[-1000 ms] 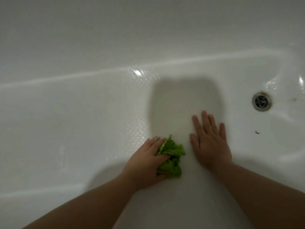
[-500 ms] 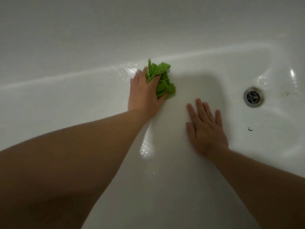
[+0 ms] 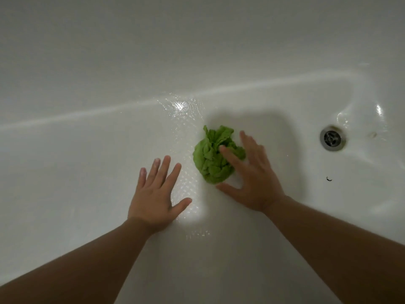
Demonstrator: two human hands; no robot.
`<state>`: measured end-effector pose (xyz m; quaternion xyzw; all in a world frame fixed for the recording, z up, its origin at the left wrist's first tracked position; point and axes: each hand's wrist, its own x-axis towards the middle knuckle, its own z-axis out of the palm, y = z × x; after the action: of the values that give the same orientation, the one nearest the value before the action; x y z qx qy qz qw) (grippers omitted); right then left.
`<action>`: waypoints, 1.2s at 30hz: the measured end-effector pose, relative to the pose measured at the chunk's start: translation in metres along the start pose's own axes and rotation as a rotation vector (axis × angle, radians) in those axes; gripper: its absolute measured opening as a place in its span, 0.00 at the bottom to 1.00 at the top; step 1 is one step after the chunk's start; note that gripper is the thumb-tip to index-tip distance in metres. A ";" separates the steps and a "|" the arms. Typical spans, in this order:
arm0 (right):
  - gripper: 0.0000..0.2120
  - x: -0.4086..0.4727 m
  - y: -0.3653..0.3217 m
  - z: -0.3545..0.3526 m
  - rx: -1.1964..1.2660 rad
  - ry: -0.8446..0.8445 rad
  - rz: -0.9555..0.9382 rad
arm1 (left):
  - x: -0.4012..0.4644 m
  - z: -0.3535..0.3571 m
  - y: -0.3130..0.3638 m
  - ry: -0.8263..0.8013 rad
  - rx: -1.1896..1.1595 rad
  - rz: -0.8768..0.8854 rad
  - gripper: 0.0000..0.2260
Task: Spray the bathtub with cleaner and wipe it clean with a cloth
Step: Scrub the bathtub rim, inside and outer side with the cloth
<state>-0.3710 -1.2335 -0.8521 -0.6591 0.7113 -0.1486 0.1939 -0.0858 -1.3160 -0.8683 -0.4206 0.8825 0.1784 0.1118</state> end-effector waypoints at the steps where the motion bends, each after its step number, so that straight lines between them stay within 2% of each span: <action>1: 0.36 0.012 -0.005 0.004 -0.045 -0.023 -0.098 | 0.001 0.001 0.000 0.017 0.019 -0.011 0.38; 4: 0.32 0.048 -0.010 0.020 -0.099 -0.049 -0.210 | 0.009 0.002 0.001 0.053 0.042 -0.063 0.35; 12: 0.34 0.174 0.001 0.011 -0.137 0.044 -0.194 | 0.022 0.001 -0.007 0.062 0.023 -0.066 0.36; 14: 0.32 0.172 0.001 0.011 -0.132 0.079 -0.191 | 0.024 0.001 -0.008 0.060 0.014 -0.070 0.35; 17: 0.30 0.117 0.000 0.021 -0.055 0.078 -0.215 | 0.024 0.001 -0.009 0.068 0.003 -0.070 0.36; 22: 0.30 -0.002 -0.010 0.035 -0.045 -0.055 -0.288 | 0.025 0.004 -0.009 0.102 -0.021 -0.070 0.33; 24: 0.30 0.009 -0.009 0.035 -0.044 -0.084 -0.357 | 0.026 0.005 -0.009 0.124 -0.038 -0.080 0.32; 27: 0.29 0.082 -0.005 0.035 -0.075 -0.052 -0.440 | 0.026 0.006 -0.010 0.146 -0.048 -0.082 0.31; 31: 0.33 0.187 -0.008 0.018 -0.172 0.004 -0.350 | 0.027 0.006 -0.010 0.119 -0.023 -0.070 0.33; 34: 0.33 0.186 -0.006 0.015 -0.156 0.073 -0.262 | 0.027 0.004 -0.011 0.118 -0.031 -0.067 0.33; 36: 0.30 0.139 -0.005 0.024 -0.070 0.124 -0.219 | 0.026 0.003 -0.011 0.125 -0.045 -0.069 0.32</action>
<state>-0.3630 -1.3711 -0.8818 -0.7288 0.6504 -0.1845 0.1090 -0.0928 -1.3395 -0.8825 -0.4635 0.8685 0.1674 0.0530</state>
